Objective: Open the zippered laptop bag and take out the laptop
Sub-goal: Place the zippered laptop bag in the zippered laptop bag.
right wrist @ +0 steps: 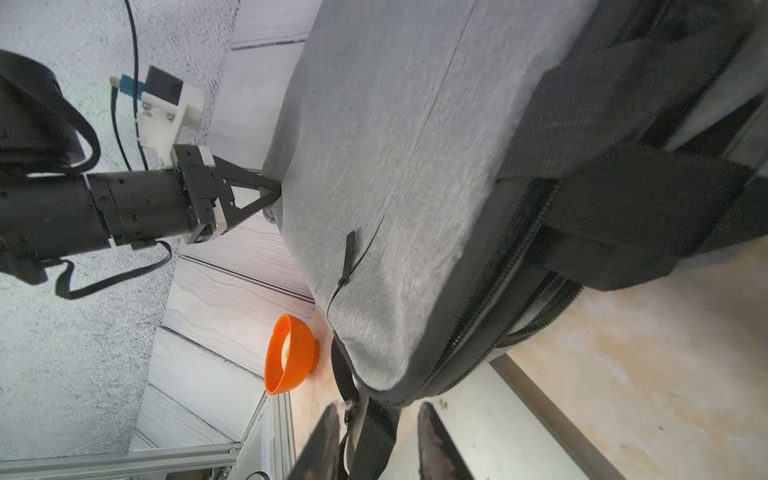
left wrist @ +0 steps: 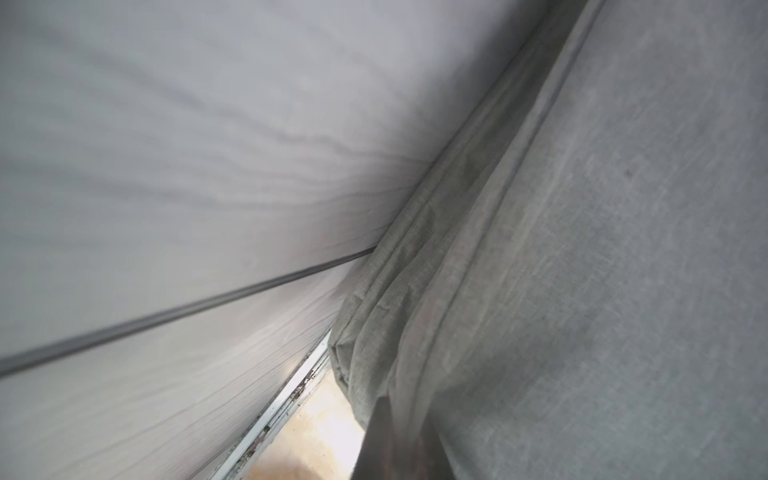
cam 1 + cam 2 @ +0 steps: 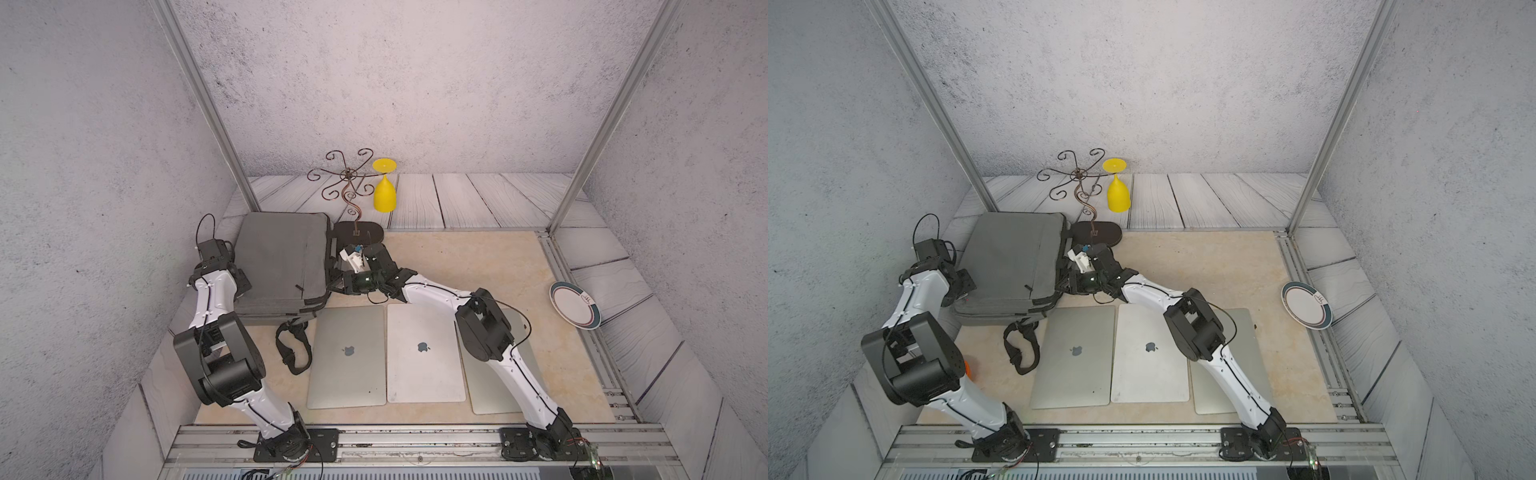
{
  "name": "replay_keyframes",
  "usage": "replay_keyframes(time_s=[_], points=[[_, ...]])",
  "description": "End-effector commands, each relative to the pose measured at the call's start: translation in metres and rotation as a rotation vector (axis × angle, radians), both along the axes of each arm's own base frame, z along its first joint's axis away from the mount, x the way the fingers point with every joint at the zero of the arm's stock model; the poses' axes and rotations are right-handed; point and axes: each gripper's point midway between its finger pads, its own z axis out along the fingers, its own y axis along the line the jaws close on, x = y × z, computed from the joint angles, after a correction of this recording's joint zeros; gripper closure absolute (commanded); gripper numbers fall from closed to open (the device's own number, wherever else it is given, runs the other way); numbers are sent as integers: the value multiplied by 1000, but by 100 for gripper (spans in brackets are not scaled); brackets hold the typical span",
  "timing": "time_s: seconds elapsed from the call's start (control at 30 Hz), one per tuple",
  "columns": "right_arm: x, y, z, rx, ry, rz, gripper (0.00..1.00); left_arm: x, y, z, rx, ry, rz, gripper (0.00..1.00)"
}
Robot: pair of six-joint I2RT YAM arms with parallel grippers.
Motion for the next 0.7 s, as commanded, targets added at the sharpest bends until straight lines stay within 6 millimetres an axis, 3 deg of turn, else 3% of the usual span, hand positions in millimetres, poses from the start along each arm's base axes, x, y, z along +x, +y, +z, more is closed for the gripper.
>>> replay_keyframes(time_s=[0.0, 0.2, 0.37, 0.57, 0.67], points=[[0, -3, 9, 8, -38, 25, 62, 11, 7, 13, 28, -29, -32, 89], [-4, -21, 33, 40, -75, 44, 50, 18, 10, 17, 43, -16, -59, 83], [0, -54, 53, 54, -122, 18, 38, 18, 4, 30, 33, -18, -85, 56], [10, -118, 64, 12, -190, -55, 25, 10, -15, 53, 50, -80, -121, 42], [14, -159, 62, -45, -225, -102, 21, 7, -43, 61, 11, -96, -193, 40]])
